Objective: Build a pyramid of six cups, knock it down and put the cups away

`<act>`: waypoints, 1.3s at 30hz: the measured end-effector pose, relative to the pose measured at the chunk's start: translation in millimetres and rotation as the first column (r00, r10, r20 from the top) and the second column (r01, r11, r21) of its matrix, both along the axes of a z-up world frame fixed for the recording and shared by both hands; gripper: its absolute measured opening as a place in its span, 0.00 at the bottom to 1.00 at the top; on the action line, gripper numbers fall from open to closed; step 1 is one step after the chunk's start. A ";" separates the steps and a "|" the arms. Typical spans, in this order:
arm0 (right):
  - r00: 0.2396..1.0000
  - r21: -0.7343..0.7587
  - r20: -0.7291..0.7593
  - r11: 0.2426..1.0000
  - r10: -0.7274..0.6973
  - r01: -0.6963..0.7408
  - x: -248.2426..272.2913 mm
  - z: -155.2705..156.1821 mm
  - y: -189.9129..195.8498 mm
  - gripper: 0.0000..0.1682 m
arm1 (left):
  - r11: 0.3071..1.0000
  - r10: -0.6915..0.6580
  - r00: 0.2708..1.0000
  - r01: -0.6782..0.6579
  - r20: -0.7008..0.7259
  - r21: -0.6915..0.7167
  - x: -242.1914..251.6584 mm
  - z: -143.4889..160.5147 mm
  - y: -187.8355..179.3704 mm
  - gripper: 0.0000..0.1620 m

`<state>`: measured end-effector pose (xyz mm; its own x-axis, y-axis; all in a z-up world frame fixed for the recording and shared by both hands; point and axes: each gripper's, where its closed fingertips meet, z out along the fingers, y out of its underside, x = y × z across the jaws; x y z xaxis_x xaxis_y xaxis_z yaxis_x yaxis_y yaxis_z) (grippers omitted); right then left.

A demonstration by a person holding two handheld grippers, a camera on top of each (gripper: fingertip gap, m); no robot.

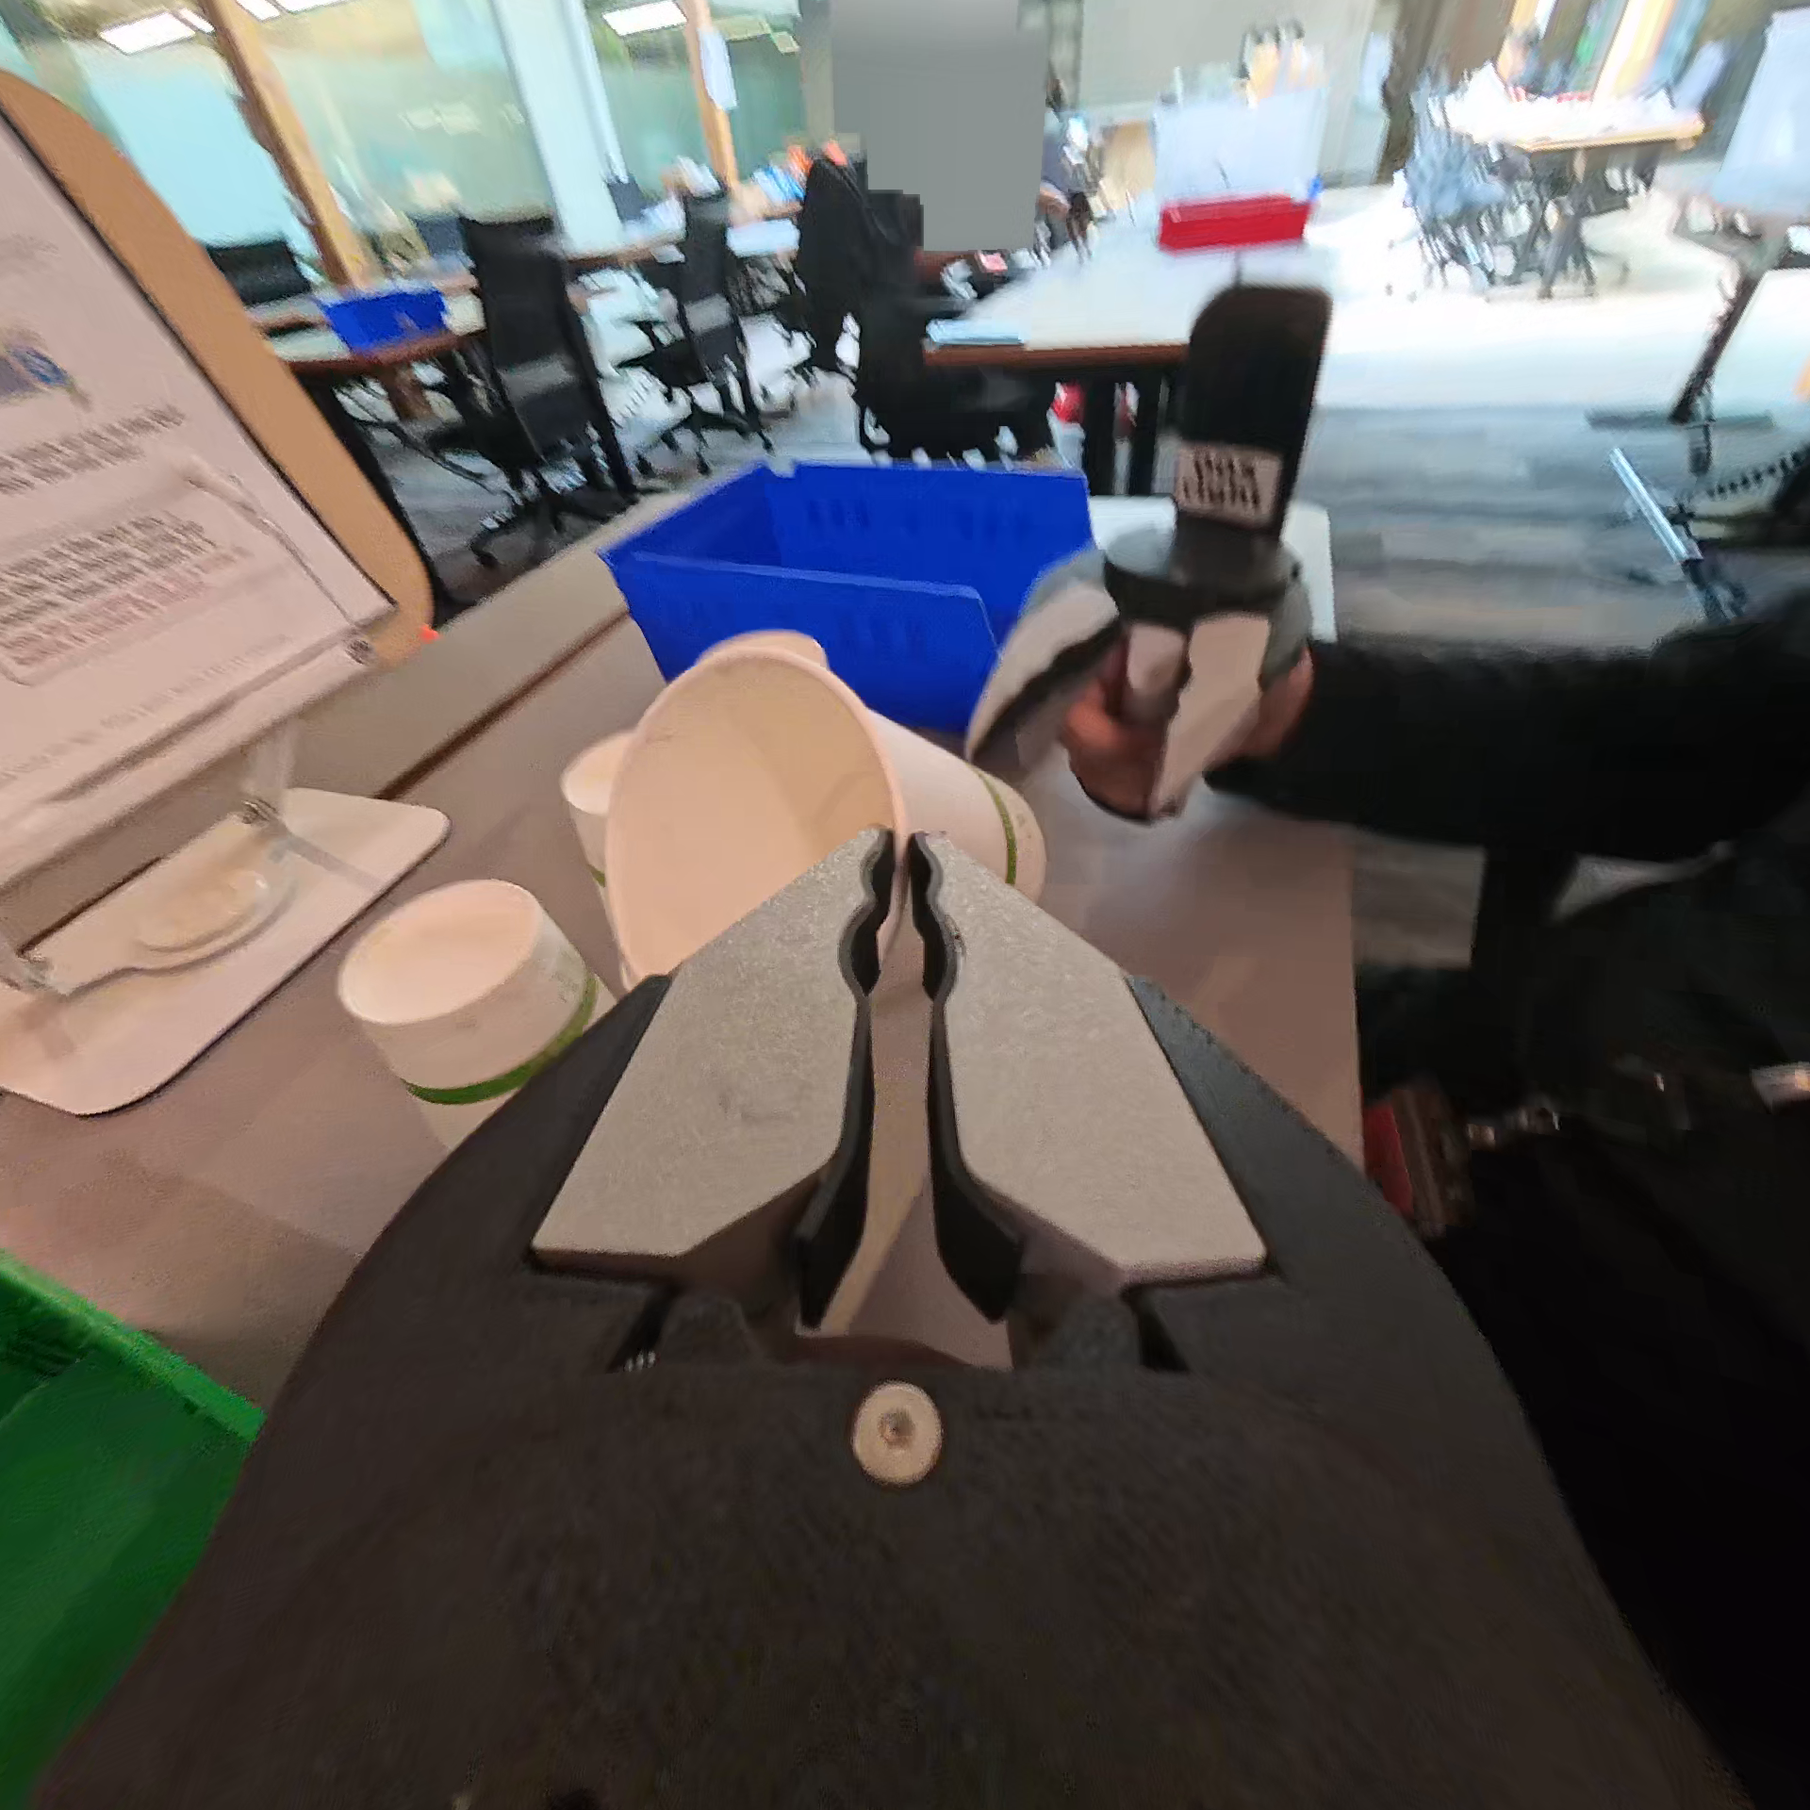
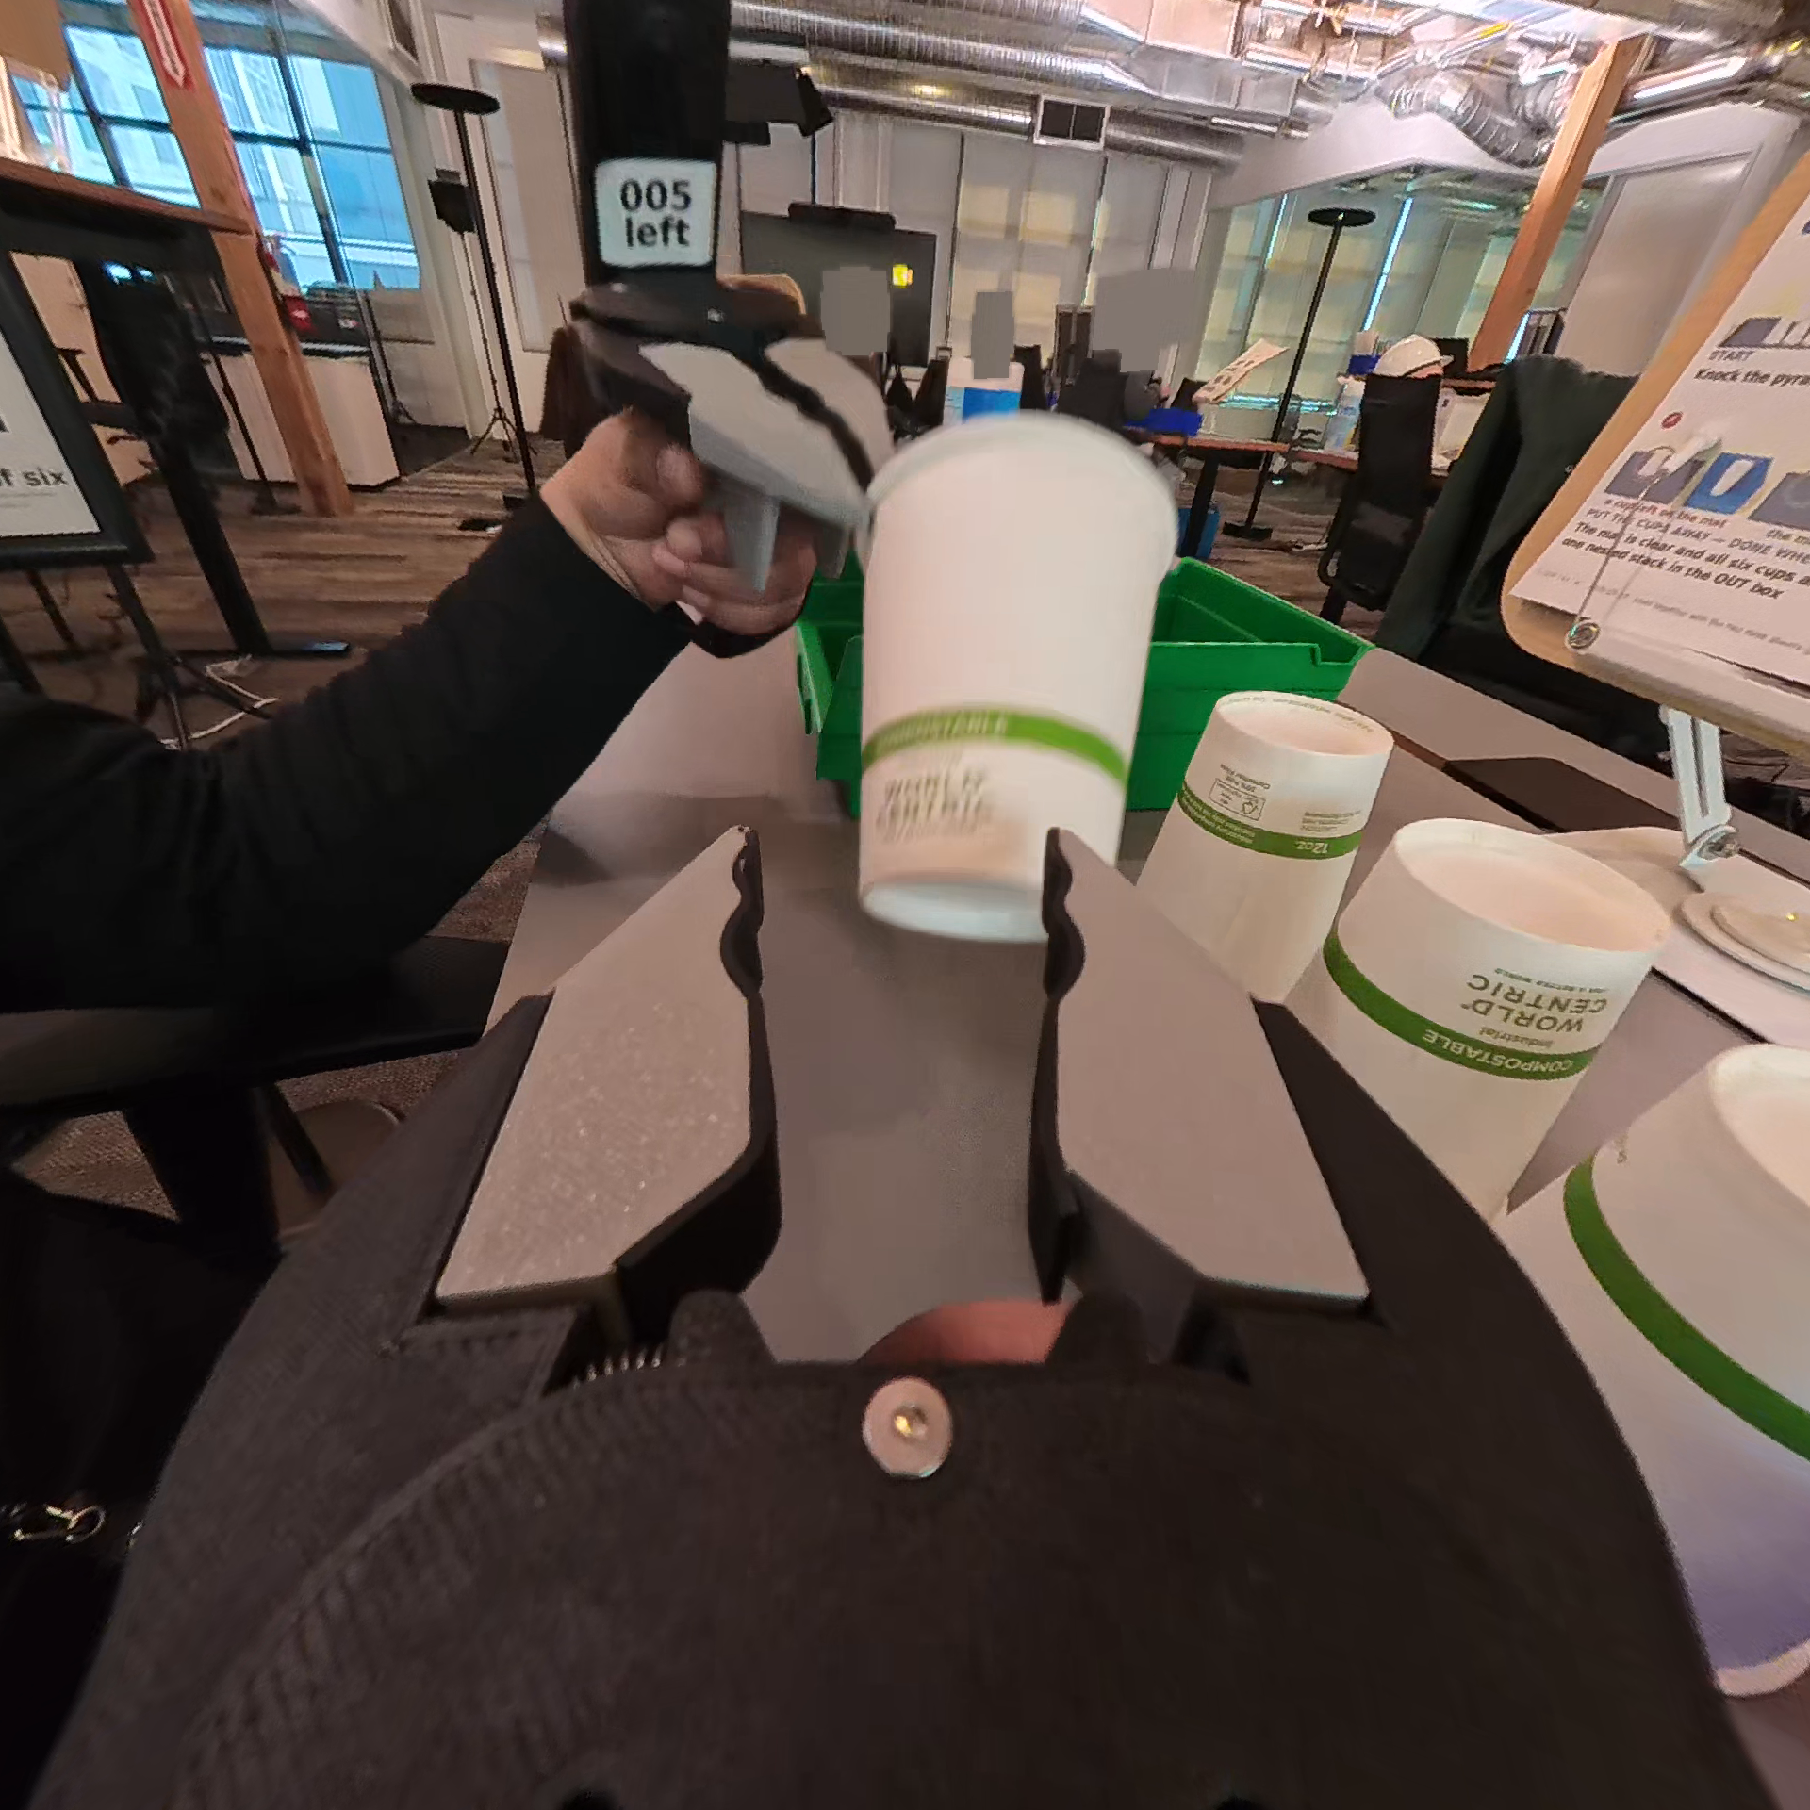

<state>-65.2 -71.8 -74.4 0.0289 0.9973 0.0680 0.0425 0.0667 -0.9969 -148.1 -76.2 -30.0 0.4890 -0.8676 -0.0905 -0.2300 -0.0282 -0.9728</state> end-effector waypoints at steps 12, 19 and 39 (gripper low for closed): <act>0.998 -0.064 0.019 0.996 0.057 -0.056 -30.4 -16.1 -15.6 0.36 | 0.996 0.012 0.927 -0.045 0.375 0.079 25.9 92.2 -16.7 0.00; 0.971 -0.122 -0.236 0.992 -0.045 0.016 -19.1 30.8 4.8 0.35 | 1.000 -0.004 0.942 -0.005 0.336 0.024 47.5 79.1 -14.7 0.00; 0.846 -0.183 -0.492 0.975 -0.204 0.129 35.7 77.5 40.2 0.44 | 0.923 -0.214 0.911 0.307 0.353 -0.233 87.8 18.1 -5.6 0.00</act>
